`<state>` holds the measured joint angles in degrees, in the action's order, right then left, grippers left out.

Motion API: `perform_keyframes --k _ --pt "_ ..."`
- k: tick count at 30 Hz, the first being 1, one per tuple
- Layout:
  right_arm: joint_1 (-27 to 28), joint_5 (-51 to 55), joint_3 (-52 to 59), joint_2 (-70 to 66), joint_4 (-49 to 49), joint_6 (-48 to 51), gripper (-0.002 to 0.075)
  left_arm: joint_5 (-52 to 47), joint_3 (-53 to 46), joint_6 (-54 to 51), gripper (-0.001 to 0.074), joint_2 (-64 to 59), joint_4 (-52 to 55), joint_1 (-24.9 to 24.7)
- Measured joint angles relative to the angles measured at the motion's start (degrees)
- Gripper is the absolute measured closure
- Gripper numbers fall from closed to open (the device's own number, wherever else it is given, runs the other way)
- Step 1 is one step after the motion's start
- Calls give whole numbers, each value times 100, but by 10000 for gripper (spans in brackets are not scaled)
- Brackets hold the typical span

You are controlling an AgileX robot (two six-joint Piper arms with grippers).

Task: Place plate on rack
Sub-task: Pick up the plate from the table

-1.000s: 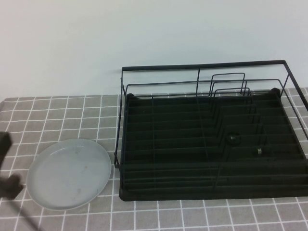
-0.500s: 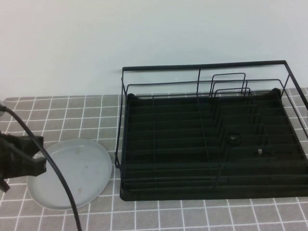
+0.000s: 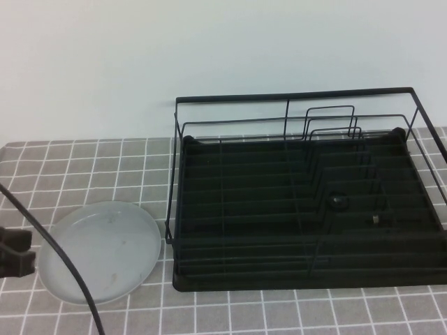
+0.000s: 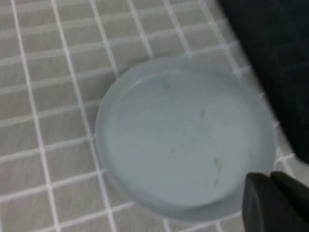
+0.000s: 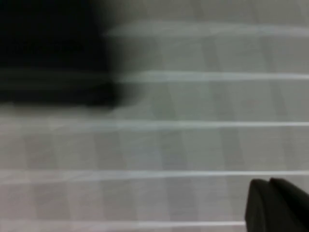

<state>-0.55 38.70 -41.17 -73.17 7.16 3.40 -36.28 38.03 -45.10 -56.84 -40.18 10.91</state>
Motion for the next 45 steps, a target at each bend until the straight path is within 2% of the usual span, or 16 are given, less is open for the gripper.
perform_keyframes --k 2,4,5,6,11,16,20,25,27,35,39,45 --pt "0 121 -96 -165 -1908 1603 729 96 0 183 735 0 126 0" --pt "0 291 -157 -204 -3379 3132 729 130 0 377 735 0 127 0" --pt "1 244 -169 -311 -3123 2976 727 130 0 389 735 0 158 0" --pt "0 436 -157 -177 -4280 4301 729 130 0 400 735 -27 190 0" --pt "0 843 -157 -178 -5730 5277 729 -10 205 895 735 -545 686 10" --pt "0 1790 -157 -178 -7013 6681 729 -931 1006 1316 735 -1379 1448 10" --pt "0 1996 -157 -178 -7374 6883 726 -1023 1583 1293 735 -2018 1546 10" --pt "0 2017 -157 -178 -7374 6883 726 -652 1760 1485 720 -2412 1546 10" --pt "0 2005 -157 -178 -7374 6871 726 -455 1760 1488 682 -2530 1546 10" --pt "0 1927 -147 -178 -7374 6881 726 -154 1869 1847 454 -3188 1647 10" --pt "0 1890 -147 -178 -7374 6891 726 -215 2064 1959 447 -3611 1647 10" --pt "0 1903 -147 -178 -7374 6891 726 -146 2228 1962 489 -4131 1551 10"
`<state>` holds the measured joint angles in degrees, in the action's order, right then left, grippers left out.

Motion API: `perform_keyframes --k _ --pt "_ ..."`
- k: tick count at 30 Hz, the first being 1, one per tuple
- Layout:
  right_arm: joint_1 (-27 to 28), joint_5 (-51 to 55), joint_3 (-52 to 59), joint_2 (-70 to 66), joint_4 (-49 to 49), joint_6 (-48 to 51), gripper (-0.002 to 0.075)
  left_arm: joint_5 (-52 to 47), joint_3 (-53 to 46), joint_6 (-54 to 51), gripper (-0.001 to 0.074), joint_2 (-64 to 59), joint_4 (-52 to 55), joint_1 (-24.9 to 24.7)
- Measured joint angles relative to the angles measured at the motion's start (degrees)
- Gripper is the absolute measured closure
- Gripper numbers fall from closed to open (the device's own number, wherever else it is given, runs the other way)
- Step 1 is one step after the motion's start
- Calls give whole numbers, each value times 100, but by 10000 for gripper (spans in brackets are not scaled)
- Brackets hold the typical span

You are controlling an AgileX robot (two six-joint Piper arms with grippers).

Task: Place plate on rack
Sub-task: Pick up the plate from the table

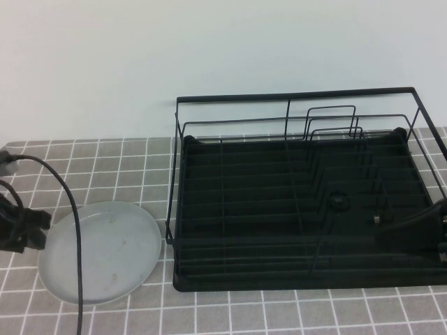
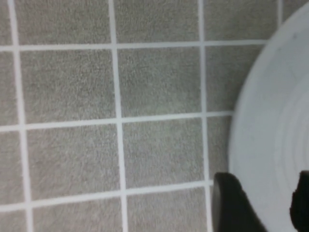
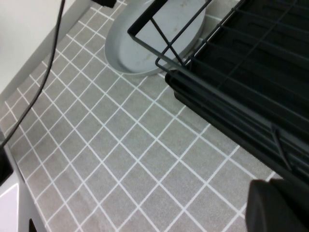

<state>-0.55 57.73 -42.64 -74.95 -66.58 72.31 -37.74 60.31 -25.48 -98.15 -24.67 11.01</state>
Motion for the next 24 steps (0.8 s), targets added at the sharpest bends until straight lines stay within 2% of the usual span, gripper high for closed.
perform_keyframes --k 10,12,15,24 --pt "0 21 0 0 -13 -9 726 41 0 -9 533 -709 -385 0" --pt "0 21 0 0 -13 -9 726 -46 0 -107 573 -769 -336 0" --pt "0 21 0 0 -13 5 726 -96 0 -31 733 -765 -101 0" --pt "0 -15 0 0 -182 27 726 -347 289 15 735 -275 -81 12"
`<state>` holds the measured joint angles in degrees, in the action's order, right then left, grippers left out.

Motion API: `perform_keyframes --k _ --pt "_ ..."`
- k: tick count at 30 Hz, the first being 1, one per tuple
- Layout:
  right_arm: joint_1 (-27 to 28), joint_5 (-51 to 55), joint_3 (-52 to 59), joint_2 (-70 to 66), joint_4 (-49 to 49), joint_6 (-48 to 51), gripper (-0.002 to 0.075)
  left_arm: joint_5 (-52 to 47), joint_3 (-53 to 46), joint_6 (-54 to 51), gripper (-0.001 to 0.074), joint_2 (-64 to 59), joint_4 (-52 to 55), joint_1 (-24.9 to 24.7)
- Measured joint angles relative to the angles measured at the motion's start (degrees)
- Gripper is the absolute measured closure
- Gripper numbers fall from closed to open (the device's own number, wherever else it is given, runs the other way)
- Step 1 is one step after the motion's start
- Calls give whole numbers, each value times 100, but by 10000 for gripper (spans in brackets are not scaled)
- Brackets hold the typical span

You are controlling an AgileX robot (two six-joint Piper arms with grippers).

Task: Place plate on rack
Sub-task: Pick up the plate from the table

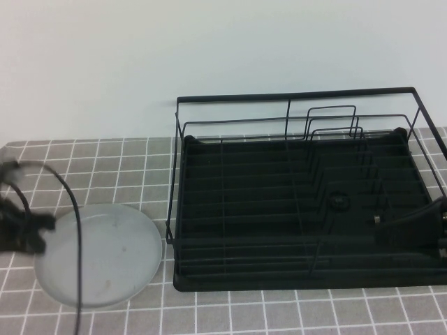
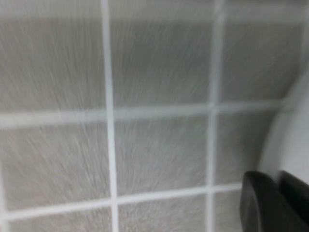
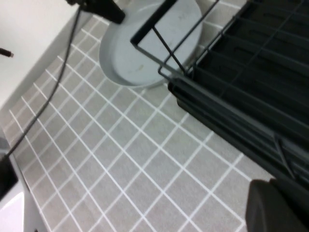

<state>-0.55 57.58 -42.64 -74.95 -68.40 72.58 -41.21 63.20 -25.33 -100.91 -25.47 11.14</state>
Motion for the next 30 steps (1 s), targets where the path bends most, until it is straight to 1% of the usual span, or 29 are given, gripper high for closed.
perform_keyframes --k 6,11,15,17,19,22,24,25,27,30 --pt "0 116 0 0 -194 19 729 -290 499 -14 735 786 67 0" --pt "0 270 0 0 -251 19 729 -332 756 -2 735 1595 143 0" --pt "0 270 0 0 -359 49 729 -560 766 -124 734 1835 404 0" --pt "0 270 0 0 -394 49 729 -650 755 -47 723 1751 432 0" --pt "0 314 0 0 -394 49 729 -717 719 -34 662 1559 314 0" --pt "0 335 0 0 -394 49 729 -777 719 -44 505 1246 21 0" --pt "0 335 0 0 -394 49 729 -777 719 -232 423 1059 -167 -12" --pt "0 335 0 0 -394 49 729 -759 719 -407 400 961 -270 -12" --pt "0 335 0 0 -394 49 729 -798 719 -572 402 764 -412 -12" --pt "0 335 0 0 -394 49 729 -867 719 -416 434 473 -402 -12"
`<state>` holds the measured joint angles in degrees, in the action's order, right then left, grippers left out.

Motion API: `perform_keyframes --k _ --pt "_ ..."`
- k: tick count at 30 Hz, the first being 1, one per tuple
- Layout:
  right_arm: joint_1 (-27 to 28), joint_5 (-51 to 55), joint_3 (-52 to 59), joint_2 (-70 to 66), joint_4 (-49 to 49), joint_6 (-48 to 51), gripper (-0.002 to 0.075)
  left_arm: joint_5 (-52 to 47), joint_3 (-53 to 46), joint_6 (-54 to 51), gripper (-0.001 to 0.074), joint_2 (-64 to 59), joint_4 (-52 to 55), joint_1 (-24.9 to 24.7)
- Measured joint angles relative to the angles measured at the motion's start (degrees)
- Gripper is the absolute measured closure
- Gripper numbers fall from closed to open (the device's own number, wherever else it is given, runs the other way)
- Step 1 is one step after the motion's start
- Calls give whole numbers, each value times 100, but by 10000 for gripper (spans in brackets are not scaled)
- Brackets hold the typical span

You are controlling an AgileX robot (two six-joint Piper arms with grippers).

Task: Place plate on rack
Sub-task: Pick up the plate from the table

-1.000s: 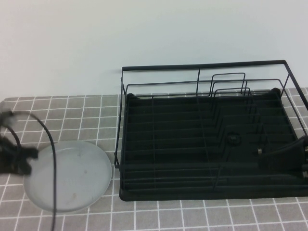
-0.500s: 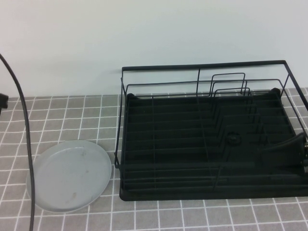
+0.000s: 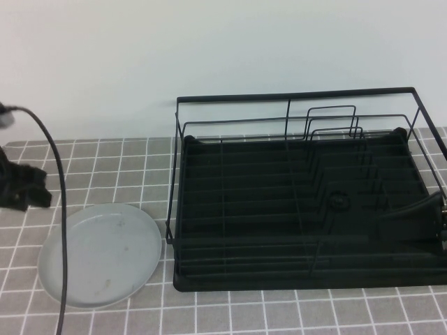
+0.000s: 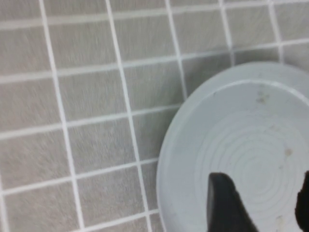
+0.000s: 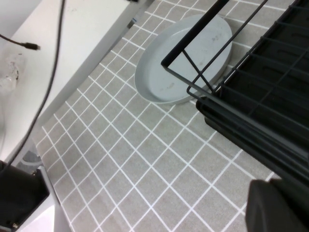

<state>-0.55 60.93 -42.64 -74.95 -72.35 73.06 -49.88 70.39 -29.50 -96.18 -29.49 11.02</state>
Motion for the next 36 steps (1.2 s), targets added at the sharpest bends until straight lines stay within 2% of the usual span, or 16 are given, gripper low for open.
perform_keyframes --k 5,18,36 --pt "0 0 0 0 0 0 729 -84 0 44 489 -439 266 0" --pt "0 50 0 0 0 0 729 -43 0 95 492 -1232 298 0" --pt "0 99 0 0 0 85 729 -120 156 -142 491 -1077 -502 0"
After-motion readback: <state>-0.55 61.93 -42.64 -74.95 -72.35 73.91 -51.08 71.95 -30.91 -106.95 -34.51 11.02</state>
